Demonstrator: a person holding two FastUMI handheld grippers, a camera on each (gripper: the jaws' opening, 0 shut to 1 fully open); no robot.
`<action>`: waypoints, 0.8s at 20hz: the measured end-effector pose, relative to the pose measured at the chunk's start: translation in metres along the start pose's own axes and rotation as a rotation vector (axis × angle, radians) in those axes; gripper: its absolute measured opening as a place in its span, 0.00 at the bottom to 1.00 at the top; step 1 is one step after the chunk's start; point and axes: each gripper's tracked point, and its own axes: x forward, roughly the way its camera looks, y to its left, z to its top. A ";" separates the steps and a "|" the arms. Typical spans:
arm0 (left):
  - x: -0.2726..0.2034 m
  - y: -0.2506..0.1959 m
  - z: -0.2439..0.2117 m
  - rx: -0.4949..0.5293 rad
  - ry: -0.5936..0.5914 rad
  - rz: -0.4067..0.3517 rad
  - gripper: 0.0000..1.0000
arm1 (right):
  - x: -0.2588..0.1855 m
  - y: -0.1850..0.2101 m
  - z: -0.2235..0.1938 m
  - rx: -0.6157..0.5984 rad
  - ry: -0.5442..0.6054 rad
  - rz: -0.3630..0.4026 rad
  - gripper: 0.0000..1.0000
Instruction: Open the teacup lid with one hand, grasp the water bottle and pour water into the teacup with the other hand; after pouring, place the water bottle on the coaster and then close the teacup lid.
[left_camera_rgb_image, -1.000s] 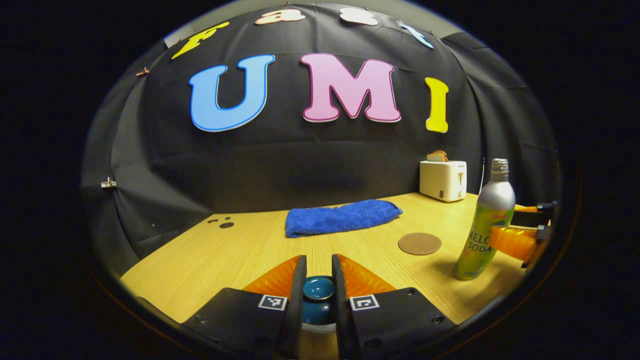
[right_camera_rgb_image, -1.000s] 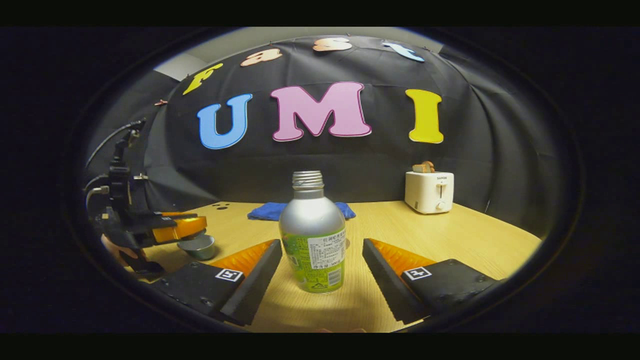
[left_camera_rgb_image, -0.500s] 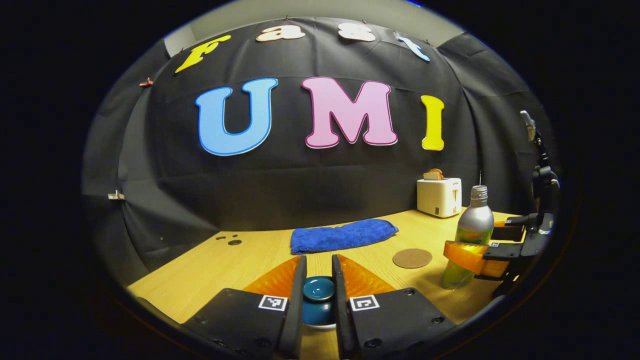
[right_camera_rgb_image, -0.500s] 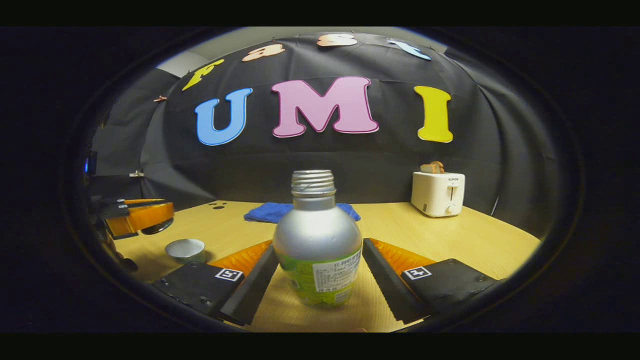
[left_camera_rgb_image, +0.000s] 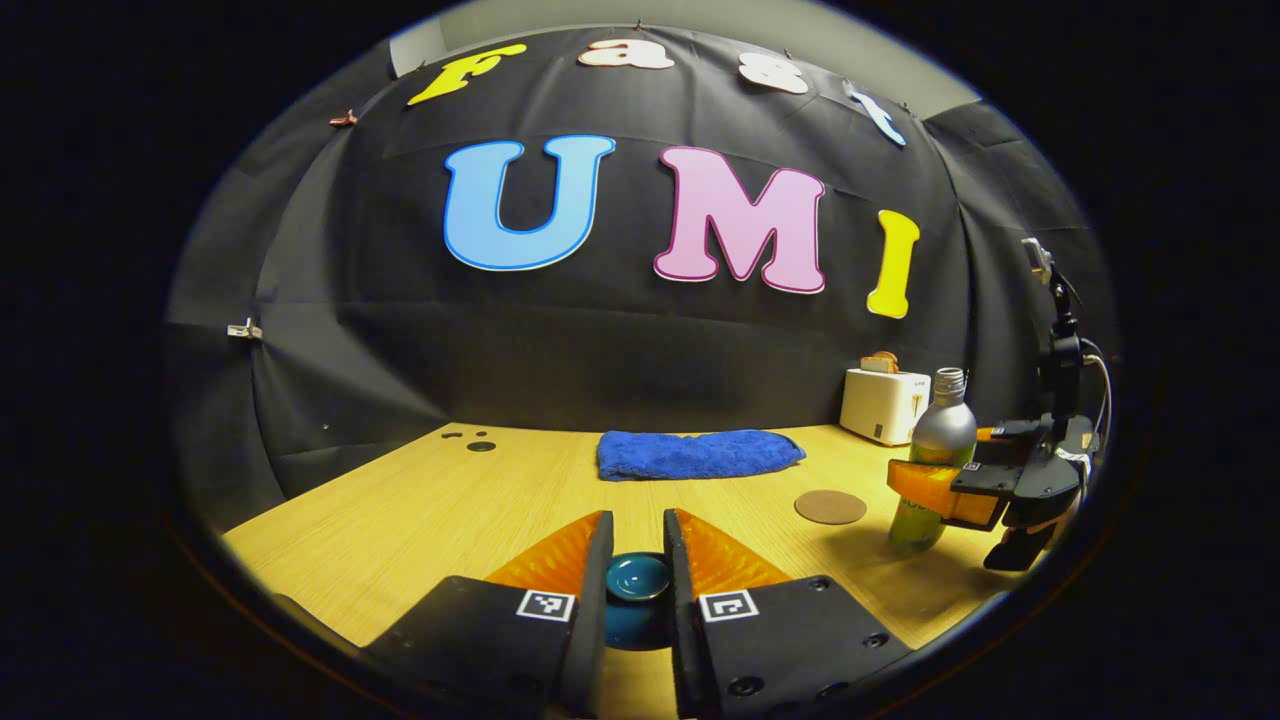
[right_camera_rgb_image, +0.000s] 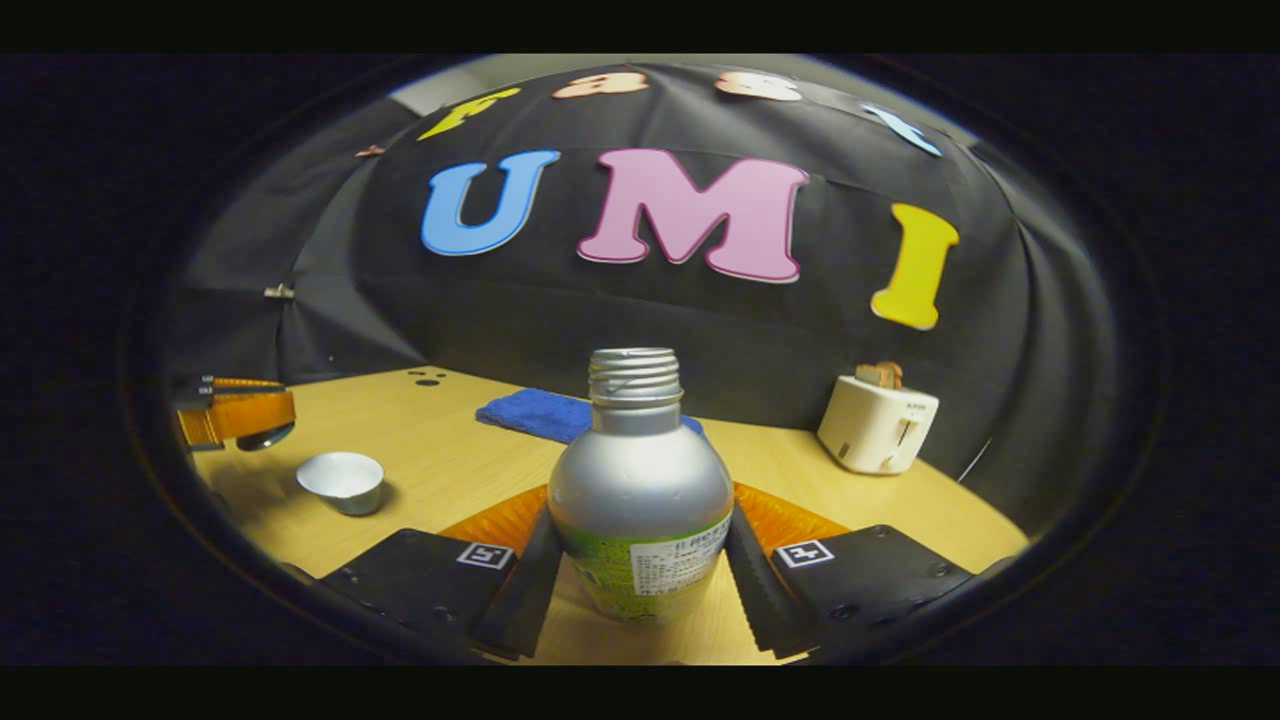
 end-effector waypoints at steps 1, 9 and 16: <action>-0.002 0.005 0.001 -0.004 -0.005 0.002 0.31 | -0.002 0.001 0.007 -0.070 -0.014 -0.010 0.80; -0.018 0.040 0.005 -0.035 -0.038 0.011 0.31 | 0.007 0.054 0.031 -0.593 -0.090 0.020 0.79; -0.028 0.077 0.015 -0.037 -0.067 0.024 0.31 | 0.031 0.107 0.014 -0.877 -0.103 0.085 0.80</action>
